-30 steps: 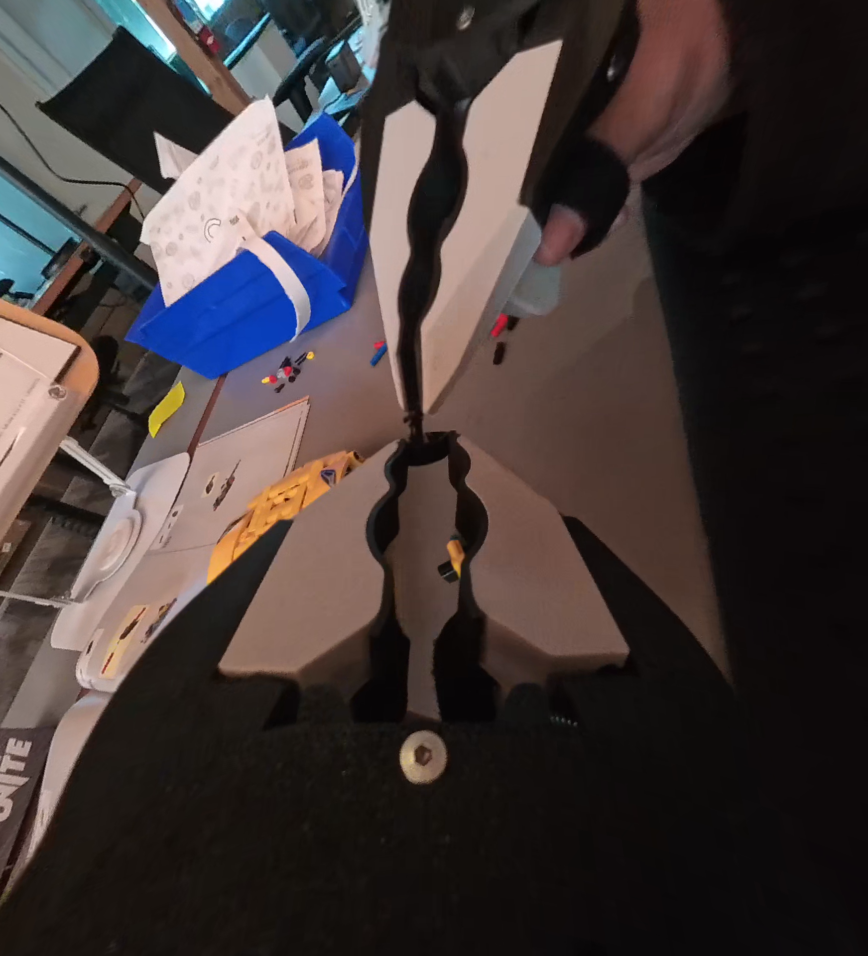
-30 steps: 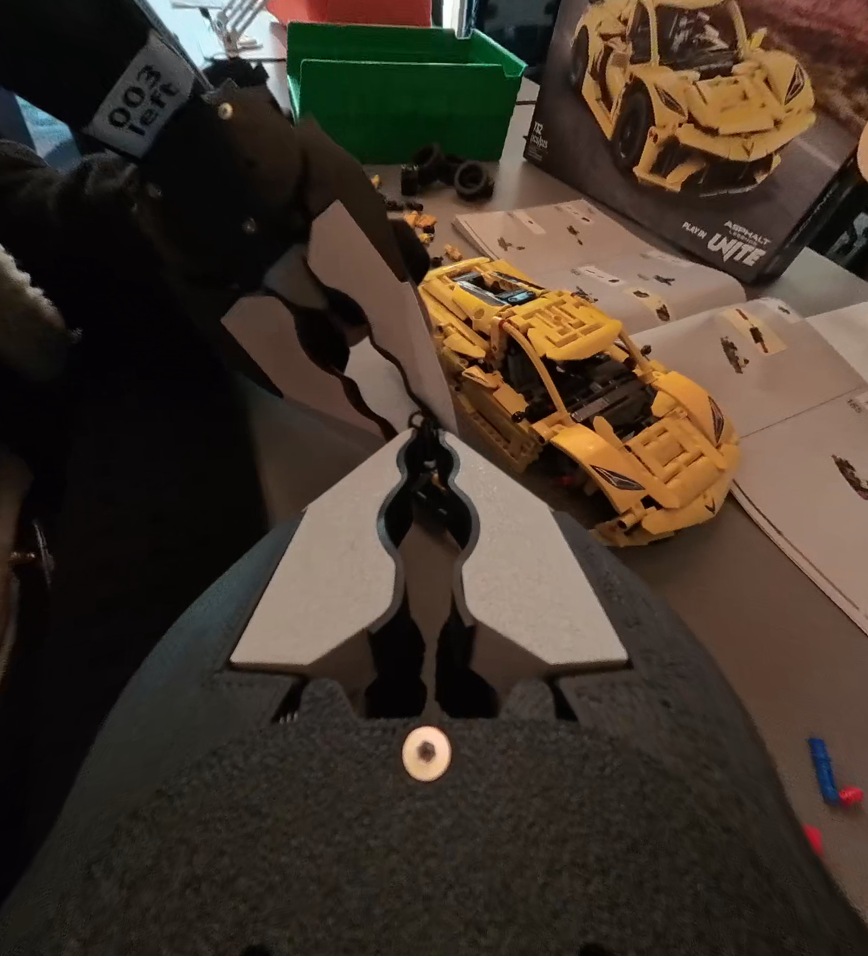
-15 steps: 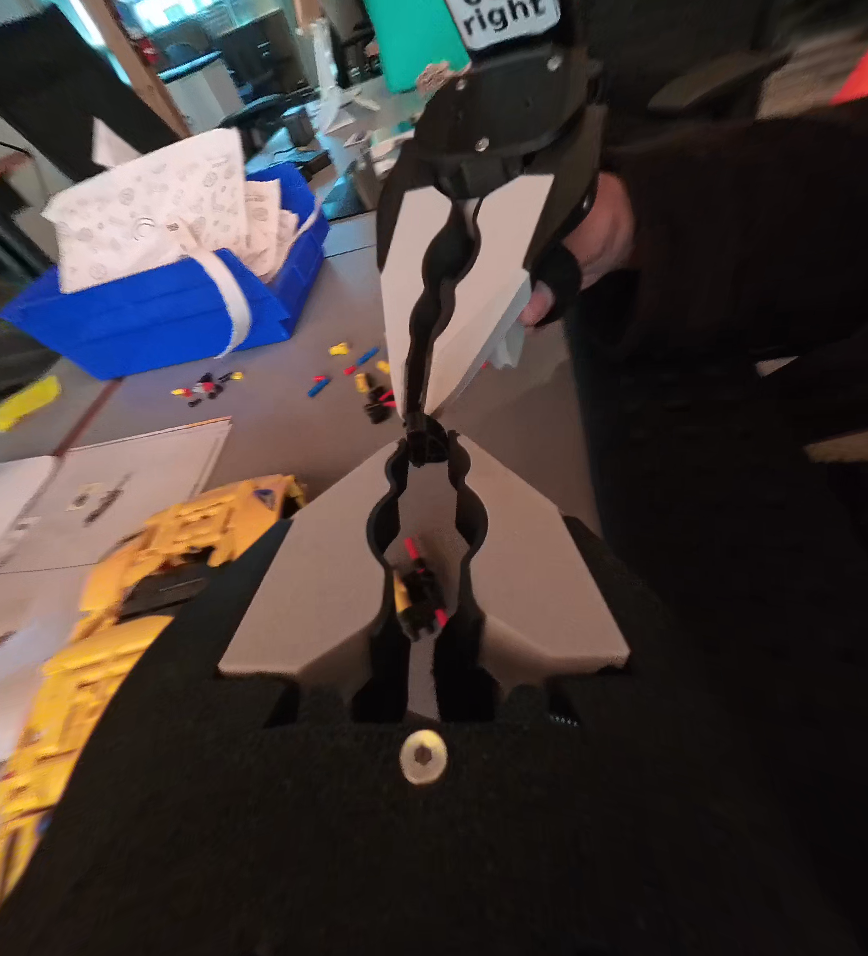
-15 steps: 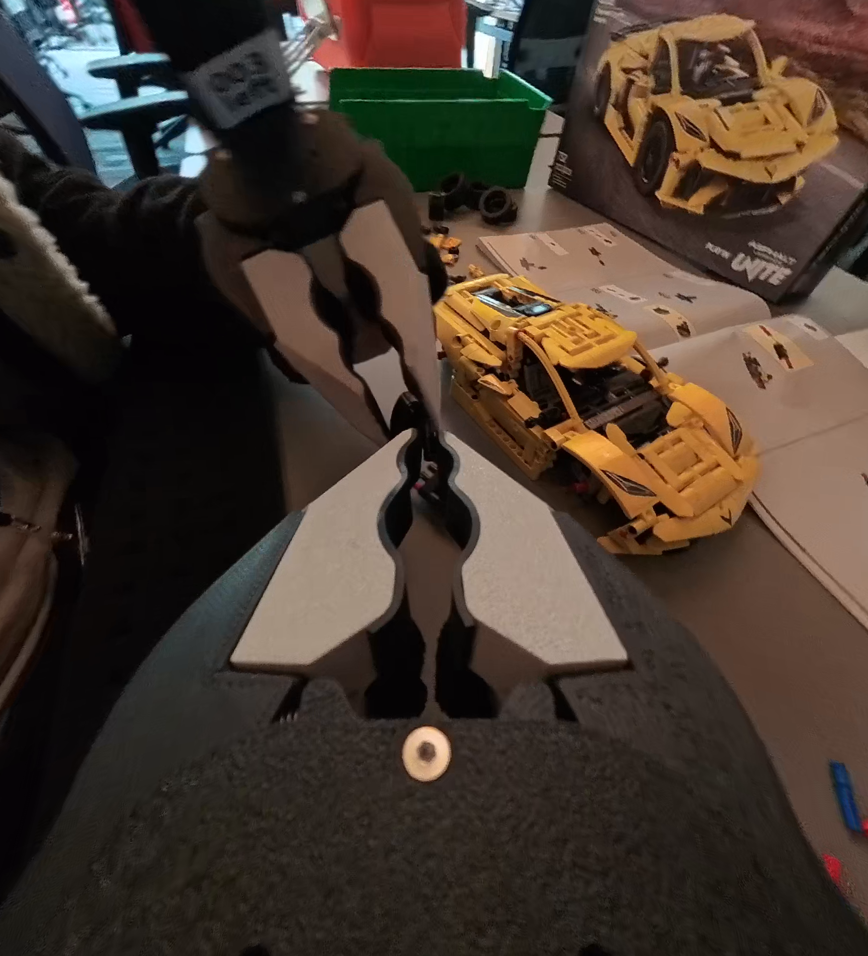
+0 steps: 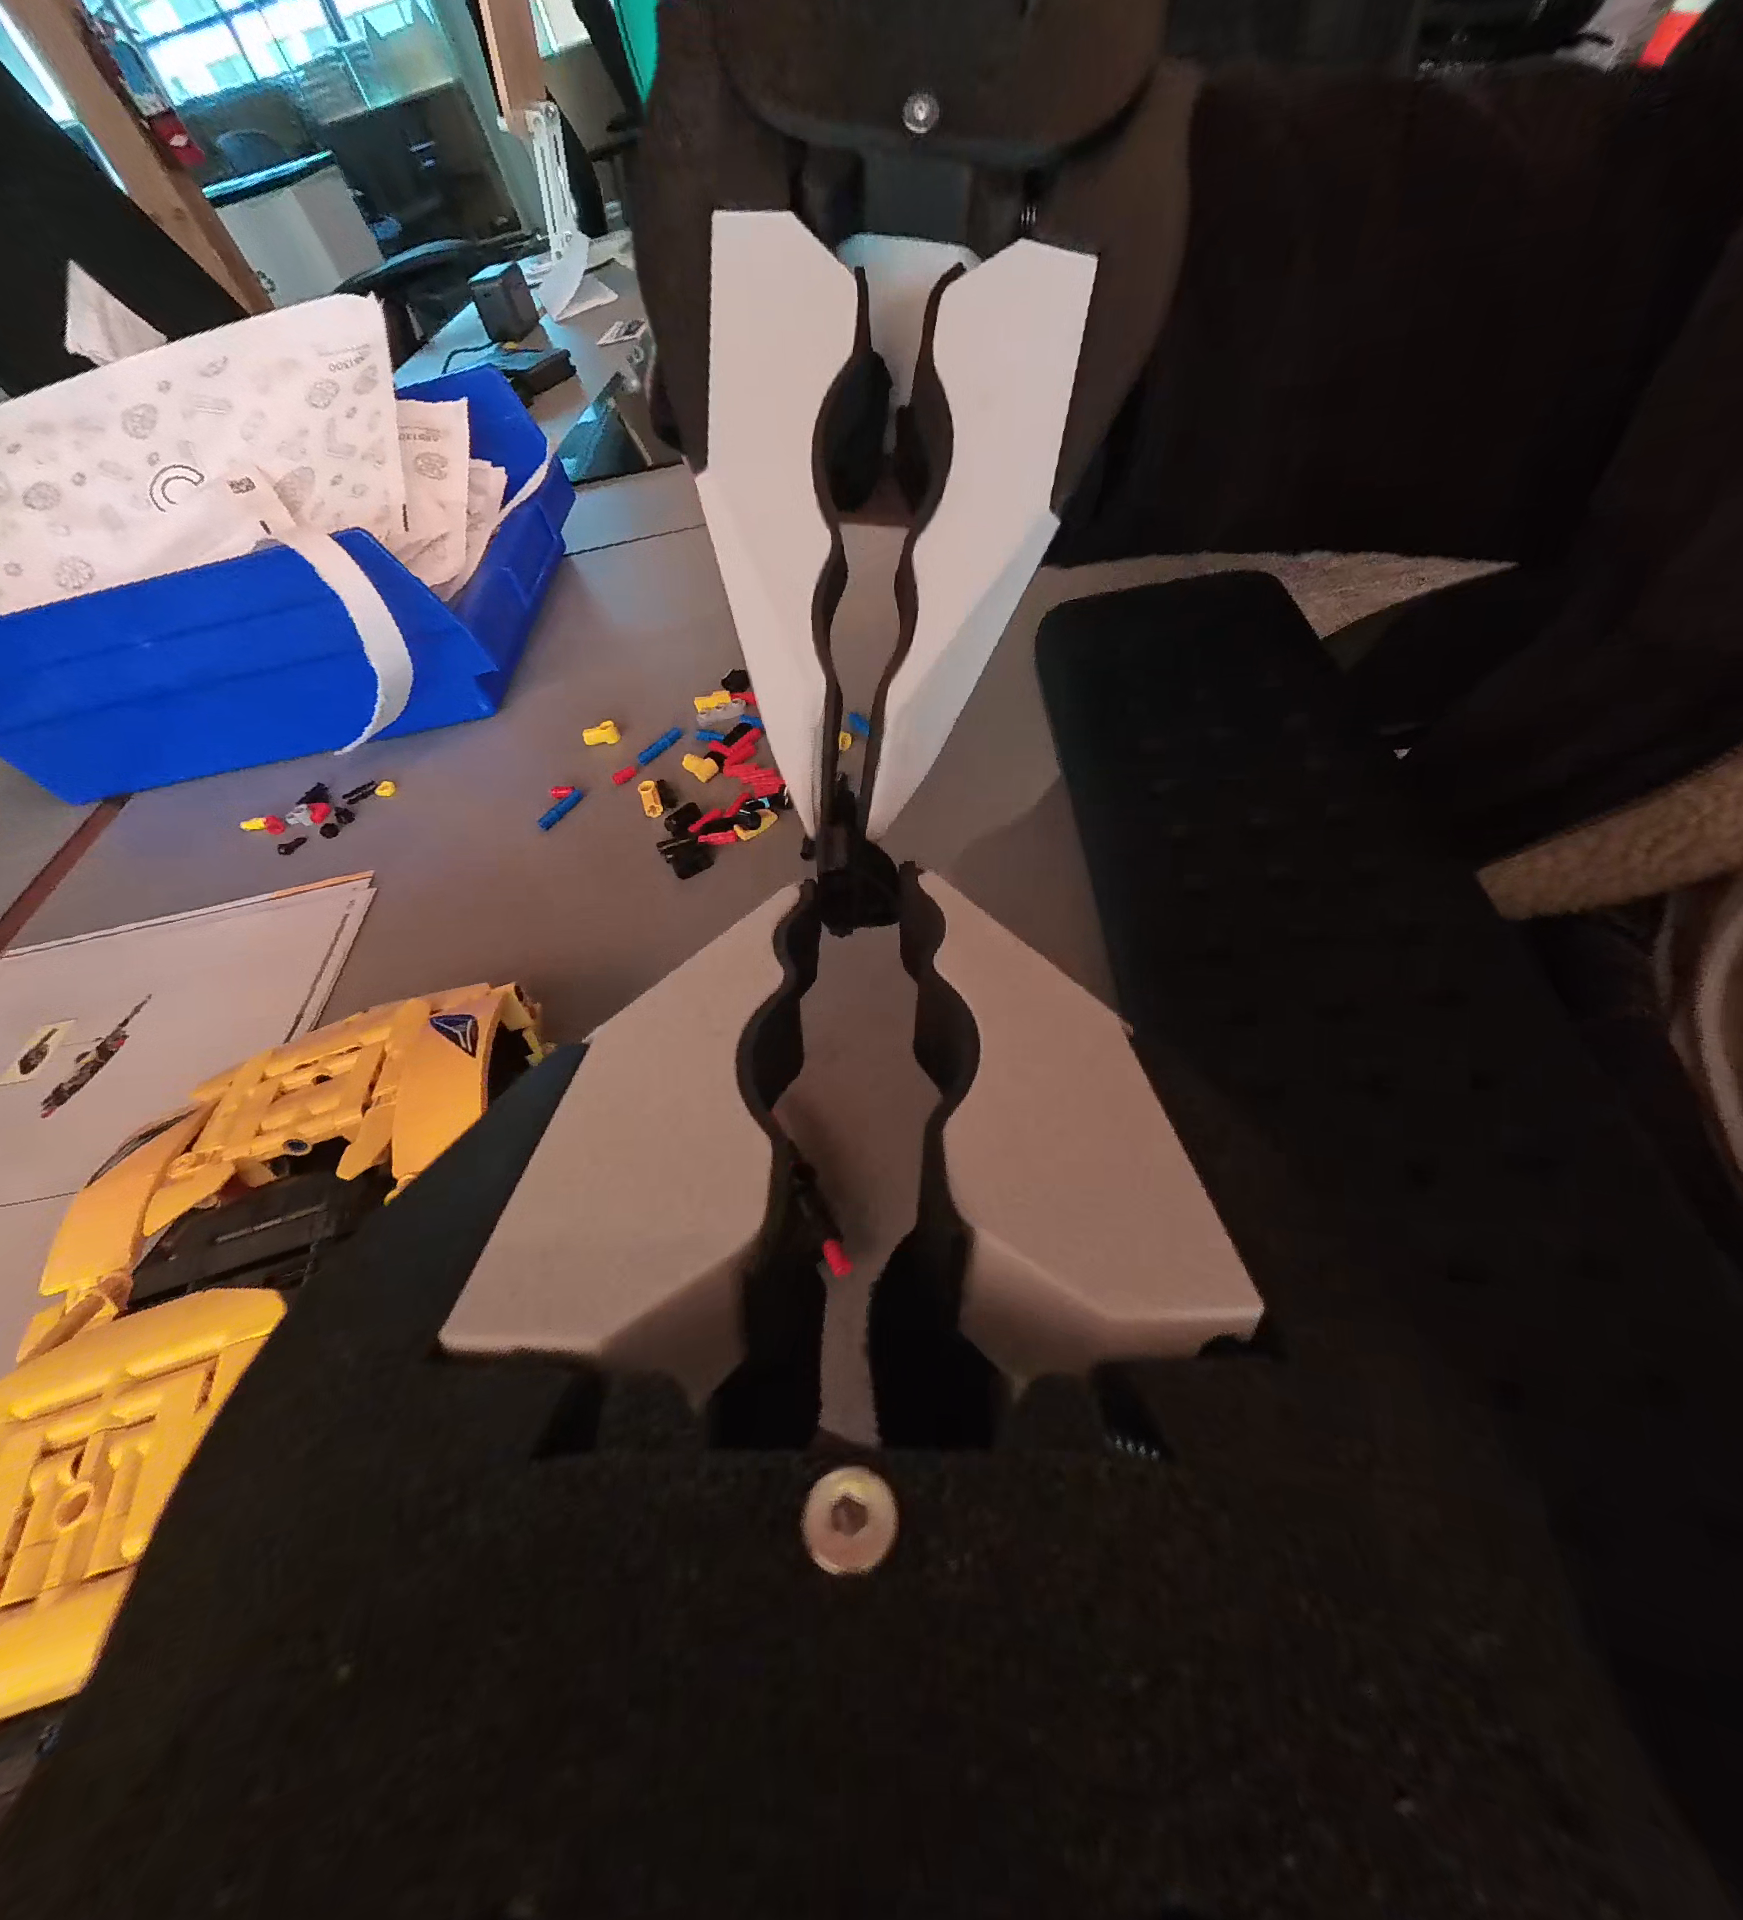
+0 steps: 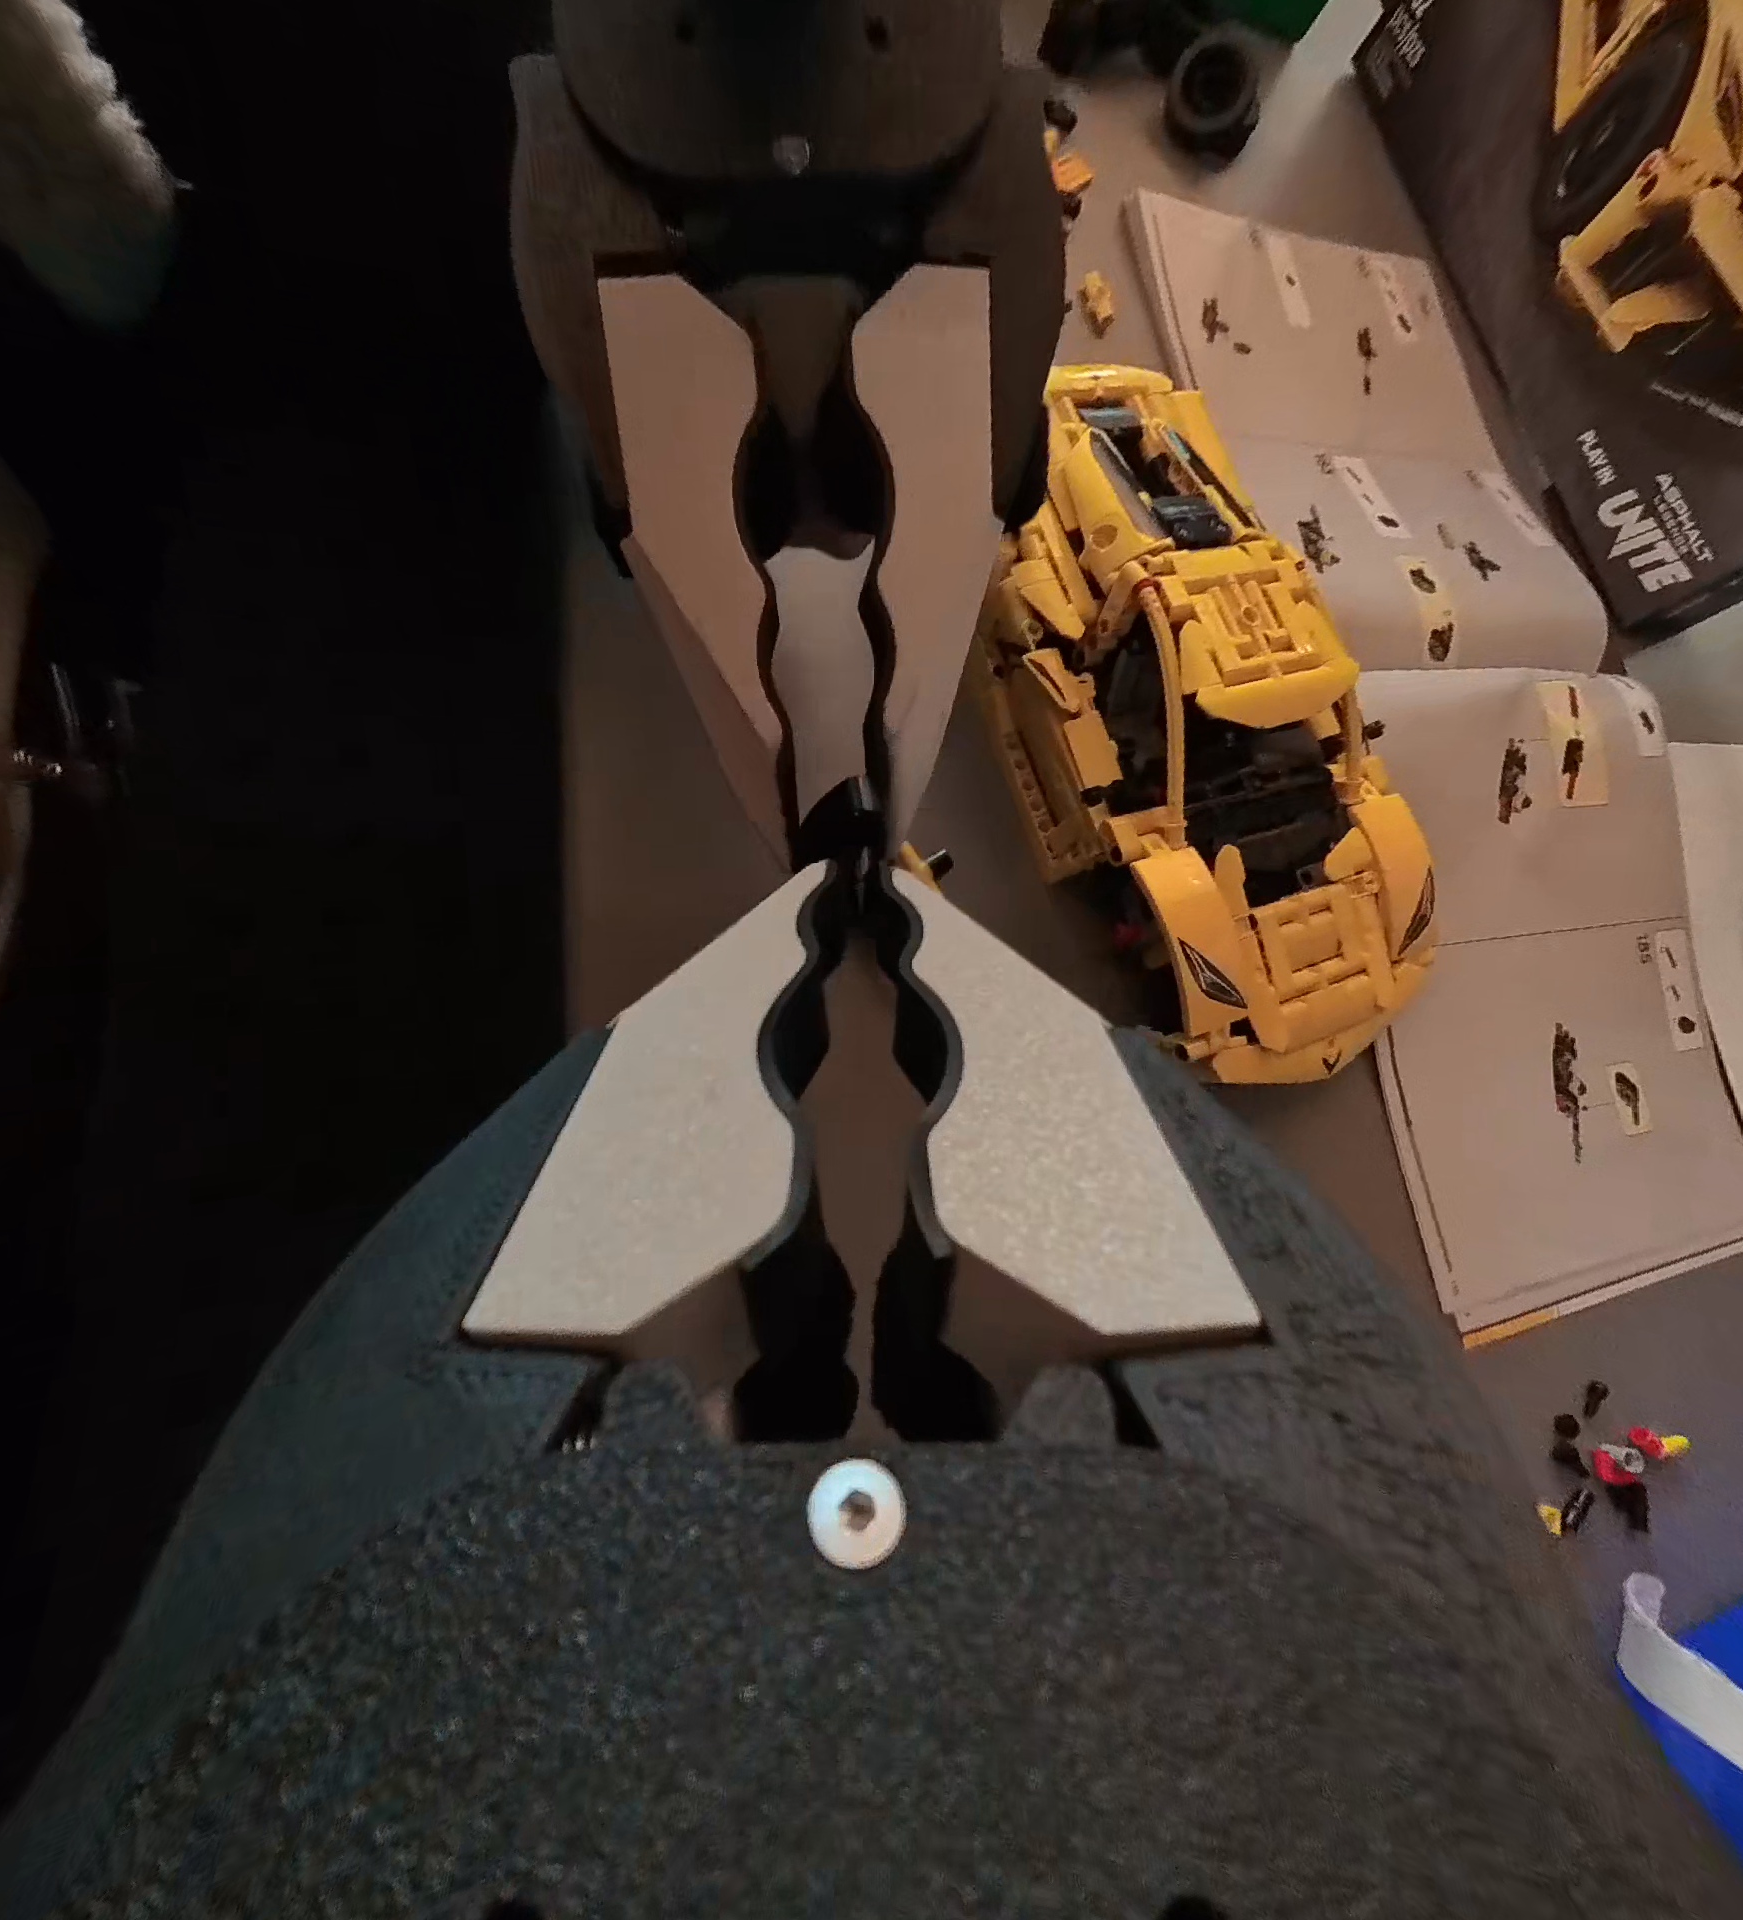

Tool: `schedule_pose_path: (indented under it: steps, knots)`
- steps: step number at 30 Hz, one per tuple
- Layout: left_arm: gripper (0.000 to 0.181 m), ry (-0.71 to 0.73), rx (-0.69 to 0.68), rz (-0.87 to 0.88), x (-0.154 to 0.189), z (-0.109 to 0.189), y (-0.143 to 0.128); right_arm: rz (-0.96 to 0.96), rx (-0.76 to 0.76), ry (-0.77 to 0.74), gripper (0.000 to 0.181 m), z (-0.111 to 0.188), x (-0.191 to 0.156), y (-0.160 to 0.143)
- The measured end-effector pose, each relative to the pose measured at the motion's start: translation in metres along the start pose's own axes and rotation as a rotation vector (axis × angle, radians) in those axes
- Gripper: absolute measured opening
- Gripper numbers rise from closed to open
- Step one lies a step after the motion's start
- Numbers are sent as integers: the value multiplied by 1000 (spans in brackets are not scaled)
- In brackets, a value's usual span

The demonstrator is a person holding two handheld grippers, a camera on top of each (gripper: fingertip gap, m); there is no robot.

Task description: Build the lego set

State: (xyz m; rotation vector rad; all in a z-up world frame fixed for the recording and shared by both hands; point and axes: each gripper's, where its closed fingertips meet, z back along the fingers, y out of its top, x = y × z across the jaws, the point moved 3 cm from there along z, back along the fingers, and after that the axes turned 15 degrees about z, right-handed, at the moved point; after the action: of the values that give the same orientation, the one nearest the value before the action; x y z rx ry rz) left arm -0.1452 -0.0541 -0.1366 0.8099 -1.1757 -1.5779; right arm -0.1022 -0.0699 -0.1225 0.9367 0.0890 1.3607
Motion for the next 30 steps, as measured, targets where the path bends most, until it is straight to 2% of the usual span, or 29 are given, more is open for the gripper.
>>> schedule_pose_path:
  steps: [5,9,12,18,22,26,30]
  knots:
    - [14,94,-88,-154,1,-7,-10,0,-114,40,4,-7,-4,-6]
    - [14,136,-113,-215,2,-8,-12,-32,-74,43,4,-9,-4,-8]
    - [14,174,-172,-279,3,-13,-19,-33,-110,58,4,-14,-9,-13]
    - [13,135,-116,-166,3,-11,-12,-71,-20,3,4,-9,-7,-10]
    - [13,121,-138,-161,4,-14,-17,17,-50,-28,4,-12,-11,-8]
    - [13,137,-189,-207,5,-18,-25,161,-196,-13,4,-20,-17,-11]
    - [12,128,-171,-176,4,-17,-21,56,-174,47,4,-19,-13,-11]
